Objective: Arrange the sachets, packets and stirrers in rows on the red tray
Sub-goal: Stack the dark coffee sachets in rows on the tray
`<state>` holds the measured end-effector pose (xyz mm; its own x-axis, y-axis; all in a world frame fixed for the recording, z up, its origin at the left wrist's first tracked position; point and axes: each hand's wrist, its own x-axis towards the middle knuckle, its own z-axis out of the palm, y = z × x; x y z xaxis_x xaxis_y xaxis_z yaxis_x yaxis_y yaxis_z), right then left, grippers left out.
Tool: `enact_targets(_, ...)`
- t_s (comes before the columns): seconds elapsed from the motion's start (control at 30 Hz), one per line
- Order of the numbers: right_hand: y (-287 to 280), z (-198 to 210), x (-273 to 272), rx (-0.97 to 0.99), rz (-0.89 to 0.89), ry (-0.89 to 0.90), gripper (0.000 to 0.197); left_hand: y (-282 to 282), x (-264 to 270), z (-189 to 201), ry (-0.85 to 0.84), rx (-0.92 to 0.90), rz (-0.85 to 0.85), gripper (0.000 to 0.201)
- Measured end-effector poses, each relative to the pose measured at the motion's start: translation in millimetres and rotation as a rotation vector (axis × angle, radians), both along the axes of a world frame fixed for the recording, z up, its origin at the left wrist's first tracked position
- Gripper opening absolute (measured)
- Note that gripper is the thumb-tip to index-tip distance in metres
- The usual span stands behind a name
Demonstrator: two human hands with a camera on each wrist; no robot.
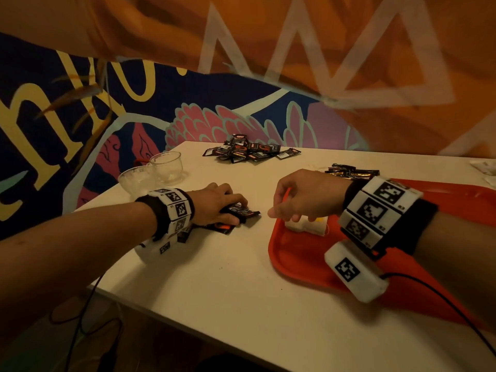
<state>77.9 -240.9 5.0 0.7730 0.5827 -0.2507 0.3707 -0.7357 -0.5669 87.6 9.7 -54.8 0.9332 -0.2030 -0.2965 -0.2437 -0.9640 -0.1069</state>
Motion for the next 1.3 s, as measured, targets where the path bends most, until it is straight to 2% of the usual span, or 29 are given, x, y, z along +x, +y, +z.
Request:
enact_targets(0.2,-5,0,-3,0.004,0.0,0.0,0.023,-4,0,2,-0.01,0.027,-0.021,0.045)
enact_targets(0.53,-15,1,-5,0.019,-0.007,-0.007,0.023,-5,4,1,-0.009,-0.123,0.065,0.023)
enact_targets(0.73,-18,0,-4,0.022,-0.017,-0.014,0.023,10,-6,37,-0.141,-0.288,0.179,0.015)
enact_targets(0.83,-16,-1,-5,0.02,-0.007,-0.015,0.022,32,-20,51,-0.129,-0.248,0.211,0.017)
enact_targets(0.97,-9,-2,-9,0.033,0.014,-0.02,0.022,52,-45,39,-0.057,-0.203,0.228,0.022)
enact_targets(1.17,-2,-3,-15,0.032,0.035,-0.012,0.023,53,-61,8,0.082,-0.129,0.246,0.066)
enact_targets(1.3,-6,-3,-14,0.032,0.033,-0.011,0.022,49,-56,10,0.095,-0.058,0.241,0.064)
